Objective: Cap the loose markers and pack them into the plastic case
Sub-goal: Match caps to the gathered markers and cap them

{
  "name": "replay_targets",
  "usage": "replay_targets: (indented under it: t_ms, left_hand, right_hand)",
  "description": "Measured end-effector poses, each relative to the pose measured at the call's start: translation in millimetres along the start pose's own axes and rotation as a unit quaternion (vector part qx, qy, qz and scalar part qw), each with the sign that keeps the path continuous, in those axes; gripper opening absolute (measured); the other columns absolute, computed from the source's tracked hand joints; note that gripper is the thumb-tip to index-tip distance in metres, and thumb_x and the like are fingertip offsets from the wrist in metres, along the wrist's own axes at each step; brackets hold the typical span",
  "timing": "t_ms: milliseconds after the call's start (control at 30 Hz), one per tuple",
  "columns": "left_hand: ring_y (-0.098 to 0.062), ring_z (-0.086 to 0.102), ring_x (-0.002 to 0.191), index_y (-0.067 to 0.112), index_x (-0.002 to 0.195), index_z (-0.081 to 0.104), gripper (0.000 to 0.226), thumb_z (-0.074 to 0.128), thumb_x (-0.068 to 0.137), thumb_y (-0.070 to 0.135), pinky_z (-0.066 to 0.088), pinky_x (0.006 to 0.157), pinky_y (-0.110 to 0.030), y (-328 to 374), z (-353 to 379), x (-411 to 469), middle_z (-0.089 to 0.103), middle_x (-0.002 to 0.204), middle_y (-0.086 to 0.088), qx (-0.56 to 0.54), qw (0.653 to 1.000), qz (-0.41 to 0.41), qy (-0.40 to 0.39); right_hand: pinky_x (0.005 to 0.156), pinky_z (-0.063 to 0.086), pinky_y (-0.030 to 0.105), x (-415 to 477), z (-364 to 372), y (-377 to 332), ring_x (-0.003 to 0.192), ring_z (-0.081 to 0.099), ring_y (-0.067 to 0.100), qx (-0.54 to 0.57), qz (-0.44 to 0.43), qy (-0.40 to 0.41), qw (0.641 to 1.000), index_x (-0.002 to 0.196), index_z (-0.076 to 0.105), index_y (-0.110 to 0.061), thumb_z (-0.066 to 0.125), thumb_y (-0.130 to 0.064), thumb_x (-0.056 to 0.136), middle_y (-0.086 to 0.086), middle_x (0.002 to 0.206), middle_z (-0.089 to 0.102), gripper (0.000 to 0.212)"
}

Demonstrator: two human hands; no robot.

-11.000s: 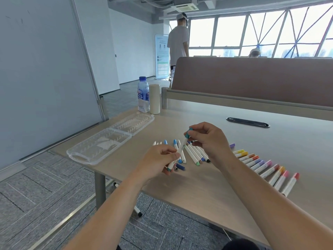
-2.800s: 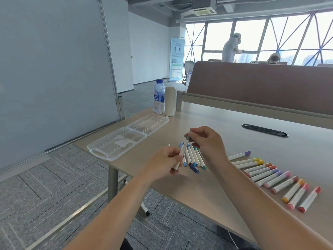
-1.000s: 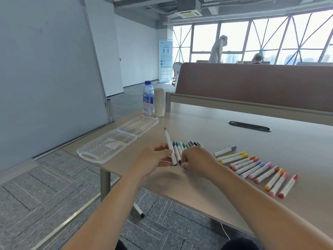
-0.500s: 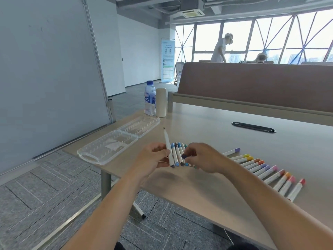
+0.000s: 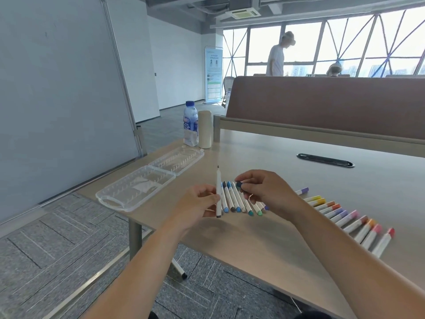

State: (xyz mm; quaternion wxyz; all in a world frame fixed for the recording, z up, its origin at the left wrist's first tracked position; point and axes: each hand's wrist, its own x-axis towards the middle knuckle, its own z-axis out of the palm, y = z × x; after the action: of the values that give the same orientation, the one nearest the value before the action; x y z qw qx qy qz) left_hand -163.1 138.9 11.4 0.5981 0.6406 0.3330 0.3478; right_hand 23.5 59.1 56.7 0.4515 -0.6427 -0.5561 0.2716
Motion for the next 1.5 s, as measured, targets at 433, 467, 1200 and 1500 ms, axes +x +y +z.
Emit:
replay_targets:
  t_ms: [433,467,1200,1500]
  left_hand:
    - [-0.016,0.071,0.08,0.011,0.115,0.07,0.022,0.064,0.093,0.008,0.057,0.065,-0.028,-0.2,-1.1,-1.7,0.071,0.097,-0.012,0.037,0.999,-0.024,-0.019]
    - [-0.016,0.071,0.081,0.012,0.115,0.07,0.023,0.065,0.093,0.008,0.057,0.065,-0.028,-0.7,-1.2,-1.8,0.07,0.098,-0.013,0.037,0.999,-0.025,-0.021]
    - [-0.011,0.042,0.054,0.007,0.088,0.07,0.02,0.053,0.099,0.005,0.034,0.053,-0.02,9.0,7.4,0.7,0.054,0.065,-0.003,-0.09,0.996,-0.023,0.006]
    - [-0.01,0.036,0.055,0.008,0.079,0.069,0.027,0.052,0.098,0.002,0.028,0.047,-0.017,10.6,9.3,0.8,0.052,0.062,-0.003,-0.142,0.989,-0.039,0.025]
  right_hand:
    - [0.053,0.048,0.018,12.8,0.0,-15.4,0.058,0.055,0.013,0.087,-0.016,0.1,0.991,0.096,0.074,-0.015,0.063,-0.011,0.095,0.007,0.074,0.07,0.012]
    - [0.053,0.048,0.017,13.0,0.1,-15.4,0.058,0.055,0.013,0.083,-0.016,0.103,0.991,0.096,0.074,-0.016,0.063,-0.011,0.095,0.007,0.075,0.07,0.012]
    - [0.065,0.06,0.025,15.7,18.4,-14.0,0.065,0.071,0.021,0.161,-0.026,0.129,0.978,0.107,0.068,-0.003,0.063,-0.003,0.093,0.011,0.086,0.075,0.014]
    - [0.067,0.06,0.027,19.4,39.9,-10.3,0.061,0.069,0.015,0.14,-0.031,0.183,0.973,0.096,0.064,-0.004,0.063,-0.008,0.093,0.001,0.079,0.074,0.005]
